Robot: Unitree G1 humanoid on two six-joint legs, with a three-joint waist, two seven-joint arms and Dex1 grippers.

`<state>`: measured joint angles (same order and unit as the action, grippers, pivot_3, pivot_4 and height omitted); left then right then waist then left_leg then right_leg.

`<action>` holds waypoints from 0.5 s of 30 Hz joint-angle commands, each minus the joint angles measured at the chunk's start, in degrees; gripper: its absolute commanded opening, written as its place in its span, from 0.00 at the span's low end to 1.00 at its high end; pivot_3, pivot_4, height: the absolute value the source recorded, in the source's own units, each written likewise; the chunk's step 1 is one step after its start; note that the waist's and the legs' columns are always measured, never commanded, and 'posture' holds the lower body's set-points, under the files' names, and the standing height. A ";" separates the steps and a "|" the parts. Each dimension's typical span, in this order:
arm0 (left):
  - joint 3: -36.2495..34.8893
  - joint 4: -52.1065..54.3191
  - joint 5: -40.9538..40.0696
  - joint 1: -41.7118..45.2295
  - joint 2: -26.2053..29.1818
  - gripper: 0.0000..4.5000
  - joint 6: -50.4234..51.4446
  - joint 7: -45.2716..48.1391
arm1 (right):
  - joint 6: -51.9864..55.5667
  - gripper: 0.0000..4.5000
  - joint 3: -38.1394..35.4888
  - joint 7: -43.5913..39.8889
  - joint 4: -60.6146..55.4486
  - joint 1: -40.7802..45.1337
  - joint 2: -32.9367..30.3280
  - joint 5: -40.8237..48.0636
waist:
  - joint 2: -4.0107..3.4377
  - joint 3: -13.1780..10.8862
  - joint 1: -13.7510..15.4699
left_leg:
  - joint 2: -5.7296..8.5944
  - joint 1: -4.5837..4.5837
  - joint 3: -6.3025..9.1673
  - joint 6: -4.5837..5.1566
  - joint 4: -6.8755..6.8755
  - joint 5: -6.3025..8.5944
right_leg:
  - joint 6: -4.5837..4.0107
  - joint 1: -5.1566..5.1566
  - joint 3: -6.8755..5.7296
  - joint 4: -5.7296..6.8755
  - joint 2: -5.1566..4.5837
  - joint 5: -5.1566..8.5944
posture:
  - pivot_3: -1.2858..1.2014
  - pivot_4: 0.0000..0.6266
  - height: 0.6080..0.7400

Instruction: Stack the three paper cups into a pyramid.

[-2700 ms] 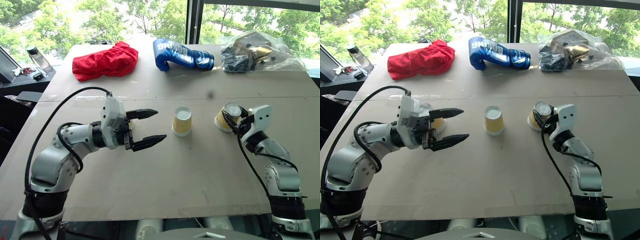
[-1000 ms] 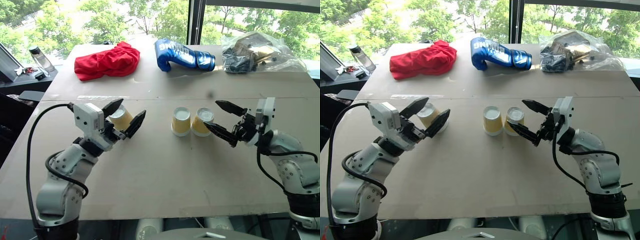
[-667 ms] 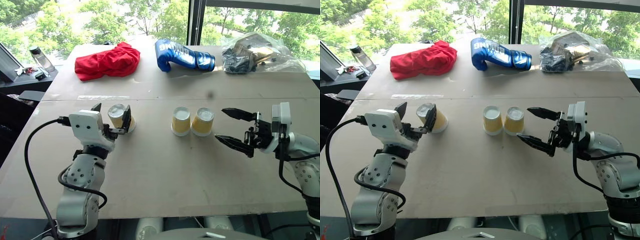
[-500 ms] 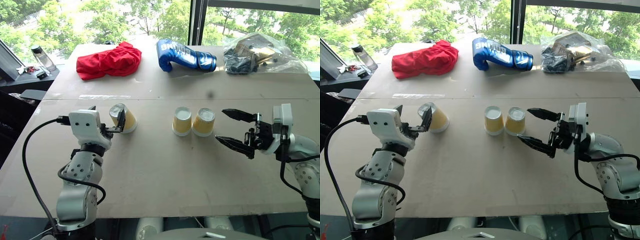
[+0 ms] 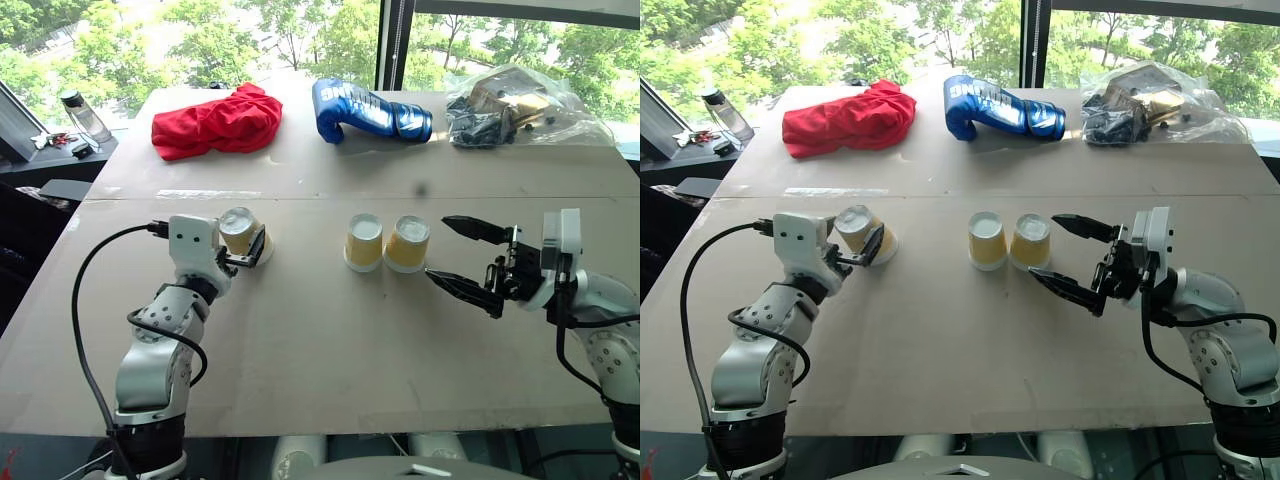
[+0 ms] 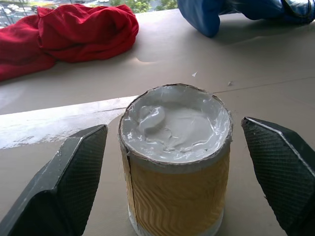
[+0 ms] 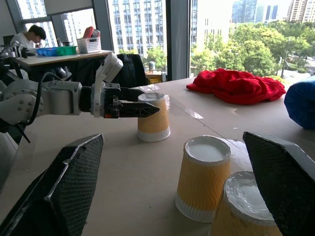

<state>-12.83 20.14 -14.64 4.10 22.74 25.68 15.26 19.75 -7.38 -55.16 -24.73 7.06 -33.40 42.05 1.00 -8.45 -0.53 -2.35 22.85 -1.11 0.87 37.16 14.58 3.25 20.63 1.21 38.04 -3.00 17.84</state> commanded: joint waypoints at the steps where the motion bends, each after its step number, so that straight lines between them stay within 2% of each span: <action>1: -0.16 -0.31 1.01 0.74 0.67 0.58 -1.97 0.36 | -0.77 1.00 -0.74 0.26 -2.28 -0.19 -0.11 0.37 | 0.00 0.00 -0.01 | -0.01 0.00 0.00 0.00 0.00 0.00 | 0.00 0.00 0.00 0.00 0.00 0.00 | 0.52 0.24 1.00; 2: -0.14 -0.57 1.06 0.84 0.63 0.51 -2.19 0.39 | -0.82 1.00 -0.81 0.23 -2.29 -0.28 -0.15 0.37 | 0.00 0.00 -0.02 | -0.01 0.00 0.00 0.00 0.00 0.00 | 0.00 0.00 0.00 0.00 -0.01 0.00 | 0.52 0.24 1.00; 9: 0.31 -1.32 1.72 3.34 2.32 0.51 -4.55 2.73 | -1.58 1.00 -1.76 -0.27 -1.85 -1.50 -0.37 0.30 | 0.01 0.00 0.00 | -0.03 0.00 0.00 0.00 0.00 0.00 | 0.00 0.00 0.00 0.01 -0.02 0.00 | 0.52 0.24 1.00; 12: 5.18 -2.77 2.90 8.58 8.08 0.51 -8.57 11.93 | -1.99 1.00 -3.62 -0.61 -0.62 -2.86 -0.56 0.76 | 0.06 -0.05 0.37 | 0.02 0.04 0.06 0.00 0.00 0.00 | 0.00 0.01 -0.09 0.01 -0.01 0.00 | 0.52 0.24 1.00; 15: 7.49 -5.25 -0.34 15.71 9.92 0.51 -7.31 18.19 | -3.01 1.00 -5.42 -1.69 1.34 -3.82 -1.08 0.33 | 0.06 -0.05 1.22 | 0.06 0.05 0.05 -0.01 0.02 -0.01 | 0.00 -0.01 -0.13 0.00 -0.01 0.00 | 0.52 0.24 1.00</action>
<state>-6.18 14.94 -13.07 17.78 31.93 19.24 29.98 18.40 -10.16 -55.92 -23.33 3.38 -33.60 41.94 1.06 -8.50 0.70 -2.27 22.90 -1.09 0.86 37.19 14.57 3.24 20.62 1.10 38.01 -3.01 17.84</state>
